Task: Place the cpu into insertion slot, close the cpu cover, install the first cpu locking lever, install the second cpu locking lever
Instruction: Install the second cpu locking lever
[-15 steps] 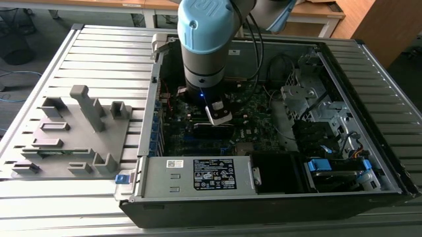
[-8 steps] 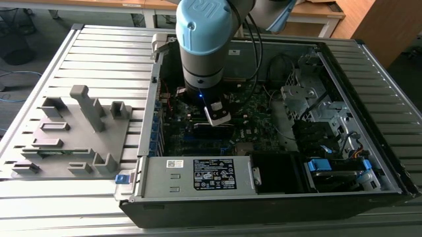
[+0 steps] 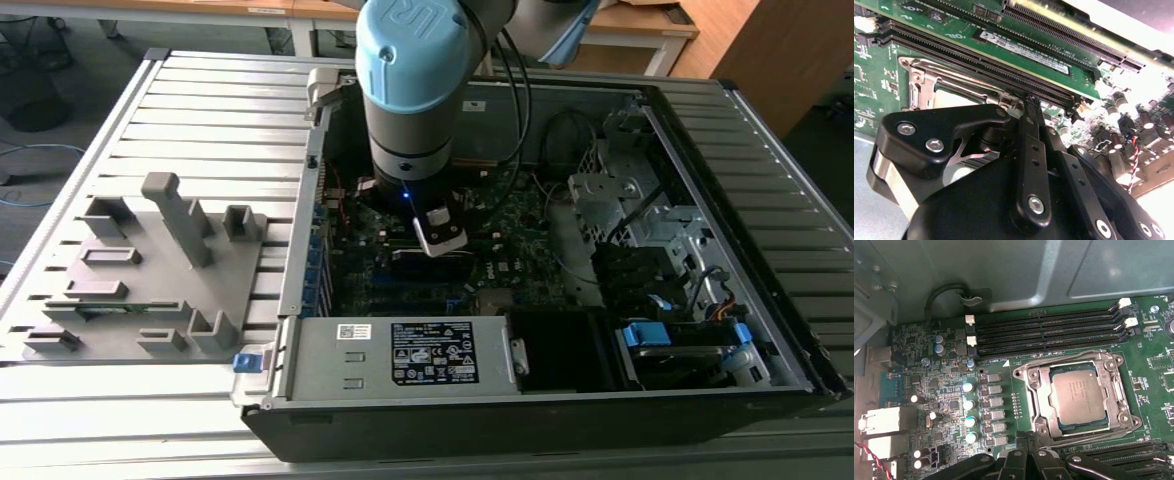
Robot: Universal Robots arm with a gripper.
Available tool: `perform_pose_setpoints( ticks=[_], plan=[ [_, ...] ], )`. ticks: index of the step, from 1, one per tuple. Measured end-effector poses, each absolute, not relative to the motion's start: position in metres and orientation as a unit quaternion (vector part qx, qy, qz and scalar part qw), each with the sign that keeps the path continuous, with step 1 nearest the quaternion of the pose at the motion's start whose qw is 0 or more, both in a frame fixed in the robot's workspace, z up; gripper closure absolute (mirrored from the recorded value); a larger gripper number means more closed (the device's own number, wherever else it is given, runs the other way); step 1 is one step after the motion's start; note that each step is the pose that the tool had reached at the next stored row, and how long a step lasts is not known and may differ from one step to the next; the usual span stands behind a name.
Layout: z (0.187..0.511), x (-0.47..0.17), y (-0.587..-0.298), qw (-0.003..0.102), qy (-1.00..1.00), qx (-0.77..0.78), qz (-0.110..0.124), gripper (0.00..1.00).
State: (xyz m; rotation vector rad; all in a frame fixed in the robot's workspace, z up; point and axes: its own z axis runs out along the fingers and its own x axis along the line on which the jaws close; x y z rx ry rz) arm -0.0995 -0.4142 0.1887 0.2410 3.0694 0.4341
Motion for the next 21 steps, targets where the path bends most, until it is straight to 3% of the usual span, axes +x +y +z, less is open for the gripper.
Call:
perform_pose_setpoints(
  ticks=[17, 21],
  plan=[
    [0.214, -0.099, -0.414, 0.016, 0.987, 0.077, 0.139, 0.89],
    [0.214, -0.098, -0.412, 0.017, 0.989, 0.077, 0.128, 0.89]
  ],
)
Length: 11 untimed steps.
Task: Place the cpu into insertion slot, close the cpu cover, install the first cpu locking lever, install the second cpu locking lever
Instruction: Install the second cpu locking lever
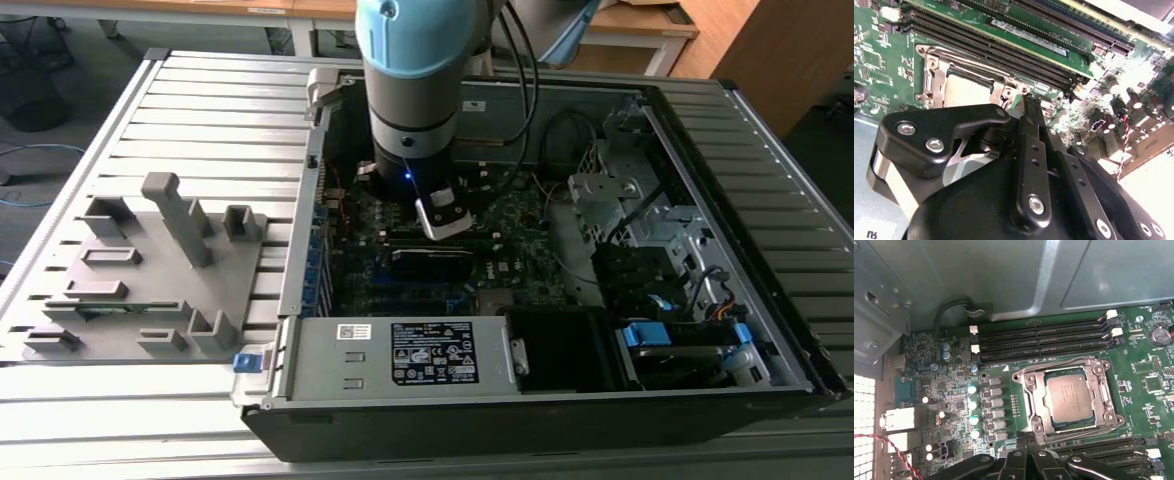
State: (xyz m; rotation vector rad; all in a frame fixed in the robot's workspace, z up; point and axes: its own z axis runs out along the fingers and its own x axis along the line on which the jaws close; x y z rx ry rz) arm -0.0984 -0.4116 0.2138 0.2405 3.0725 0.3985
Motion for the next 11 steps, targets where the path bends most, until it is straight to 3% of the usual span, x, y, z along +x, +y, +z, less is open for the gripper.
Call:
perform_pose_setpoints(
  ticks=[11],
  plan=[
    [0.2139, -0.0956, -0.4066, 0.018, 0.99, 0.077, 0.116, 0.89]
  ],
)
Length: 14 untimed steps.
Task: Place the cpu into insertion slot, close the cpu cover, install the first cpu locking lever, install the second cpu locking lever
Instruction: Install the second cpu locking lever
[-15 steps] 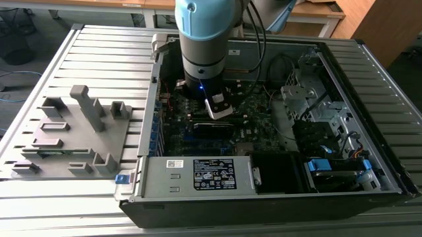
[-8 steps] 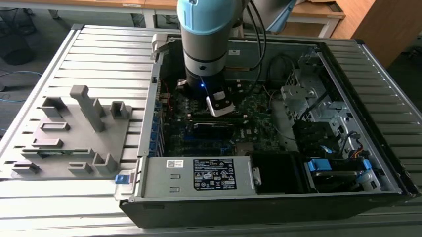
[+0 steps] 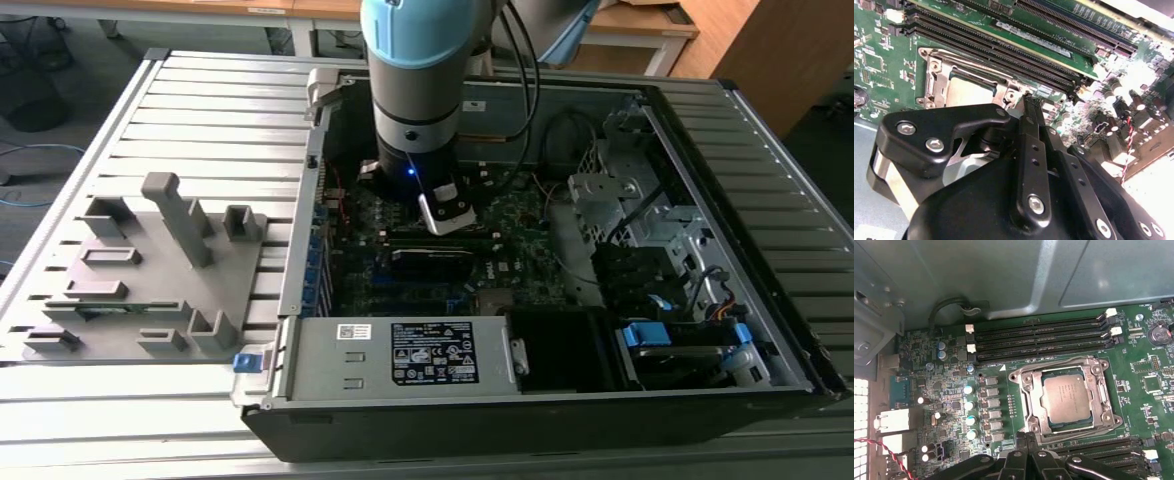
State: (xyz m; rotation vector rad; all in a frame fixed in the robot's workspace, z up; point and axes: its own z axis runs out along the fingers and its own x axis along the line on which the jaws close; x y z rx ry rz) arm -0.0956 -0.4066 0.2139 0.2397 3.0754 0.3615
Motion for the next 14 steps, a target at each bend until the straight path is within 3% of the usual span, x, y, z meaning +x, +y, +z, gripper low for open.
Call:
perform_pose_setpoints(
  ticks=[14],
  plan=[
    [0.2216, -0.0955, -0.4066, 0.018, 0.99, 0.077, 0.117, 0.89]
  ],
)
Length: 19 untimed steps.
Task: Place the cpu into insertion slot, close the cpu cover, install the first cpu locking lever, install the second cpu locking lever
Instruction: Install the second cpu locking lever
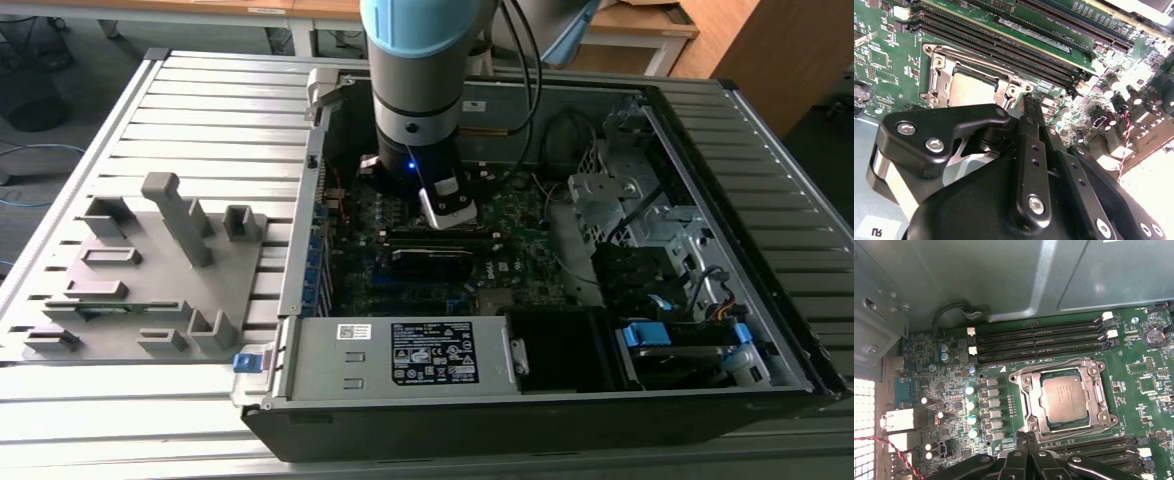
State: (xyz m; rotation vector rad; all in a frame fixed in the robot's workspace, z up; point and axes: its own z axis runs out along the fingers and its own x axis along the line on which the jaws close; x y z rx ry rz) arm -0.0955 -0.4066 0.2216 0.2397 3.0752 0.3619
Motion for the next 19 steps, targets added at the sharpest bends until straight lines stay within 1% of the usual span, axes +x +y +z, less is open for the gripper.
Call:
perform_pose_setpoints(
  ticks=[19],
  plan=[
    [0.2279, -0.0955, -0.4066, 0.018, 0.99, 0.077, 0.116, 0.89]
  ],
)
